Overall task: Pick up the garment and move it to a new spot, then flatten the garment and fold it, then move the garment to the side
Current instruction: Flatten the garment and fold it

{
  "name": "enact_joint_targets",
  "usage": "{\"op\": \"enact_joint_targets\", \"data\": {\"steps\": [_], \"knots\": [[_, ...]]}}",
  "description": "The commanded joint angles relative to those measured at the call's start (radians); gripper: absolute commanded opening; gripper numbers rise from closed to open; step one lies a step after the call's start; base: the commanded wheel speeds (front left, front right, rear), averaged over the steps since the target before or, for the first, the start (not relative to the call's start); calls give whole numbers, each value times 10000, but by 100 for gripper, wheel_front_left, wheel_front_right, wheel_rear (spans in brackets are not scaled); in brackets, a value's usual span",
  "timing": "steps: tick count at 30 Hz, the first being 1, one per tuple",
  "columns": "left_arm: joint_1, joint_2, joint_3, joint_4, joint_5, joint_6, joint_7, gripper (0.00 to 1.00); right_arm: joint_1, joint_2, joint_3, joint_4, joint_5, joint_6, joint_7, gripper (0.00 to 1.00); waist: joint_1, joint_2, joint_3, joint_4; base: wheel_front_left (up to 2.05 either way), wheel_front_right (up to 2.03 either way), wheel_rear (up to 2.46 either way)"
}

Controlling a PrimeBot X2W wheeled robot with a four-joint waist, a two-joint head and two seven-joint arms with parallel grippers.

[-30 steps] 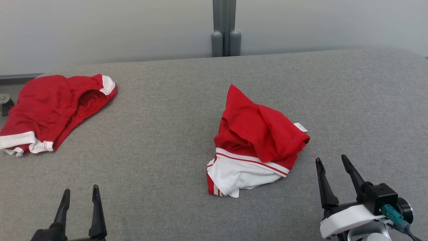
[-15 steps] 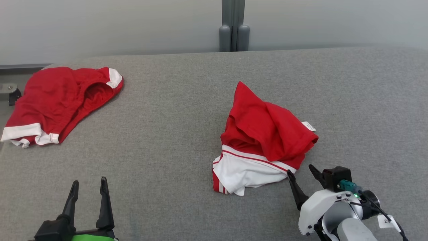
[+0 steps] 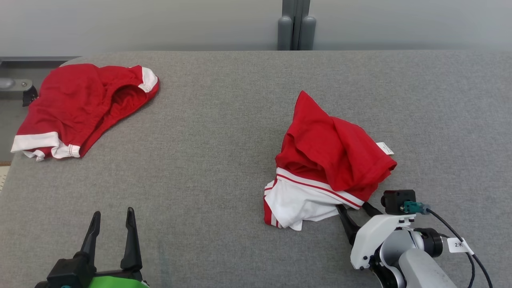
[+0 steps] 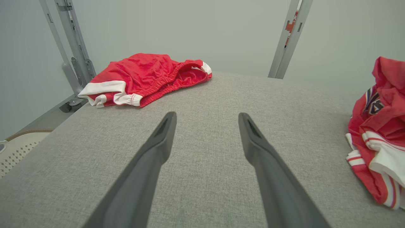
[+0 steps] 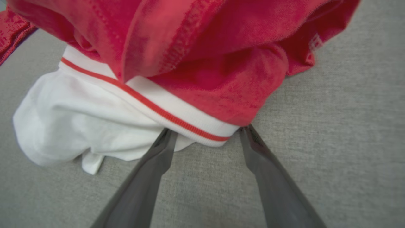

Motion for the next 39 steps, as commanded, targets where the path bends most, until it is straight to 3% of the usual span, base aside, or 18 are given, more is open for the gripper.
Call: {"op": "enact_joint_targets", "data": {"steps": [1, 2, 3, 10, 23, 31, 32, 33, 34, 39], "knots": [[-195, 3, 16, 18, -76, 67, -6, 100, -119, -24, 134, 164, 151, -7, -53, 78, 0, 0, 31, -4, 0, 0, 0], [-208, 2, 9, 27, -75, 72, -6, 100, -175, -23, 216, 195, 260, -5, -92, 20, 0, 0, 33, -8, 0, 0, 0], [-224, 3, -1, 38, -79, 63, -6, 100, -212, -23, 321, 200, 463, -5, -120, 0, 0, 0, 31, -14, 0, 0, 0], [-196, 3, -10, 46, -115, 87, -6, 100, -56, -73, 932, -748, 693, -7, 129, 0, 0, 0, -79, -112, 0, 0, 0], [-181, 4, -111, 77, -229, 179, -6, 100, 27, -706, 1343, -5453, 1532, -4, 1717, 0, 0, 0, -350, -310, 0, 0, 0], [-77, 4, -200, 76, -332, 259, -6, 100, -391, -958, 1026, -6572, 1048, -5, 2106, 0, 0, 0, -508, -132, 0, 0, 0], [-64, 4, -198, 70, -349, 264, -6, 100, -366, -952, 959, -6573, 897, -4, 2090, 1, 0, 0, -518, -108, 0, 0, 0], [-42, 4, -200, 64, -365, 277, -6, 100, -283, -932, 908, -6545, 737, -4, 2044, 45, 0, 0, -528, -79, 0, 0, 0], [-29, 4, -203, 58, -388, 294, -6, 100, -172, -907, 854, -6481, 587, -4, 1994, 100, 0, 0, -530, -51, 0, 0, 0], [30, 4, -191, 24, -427, 332, -6, 100, 180, -941, 836, -6182, -129, -5, 1418, 100, 0, 0, -516, -15, 0, 0, 0]]}}
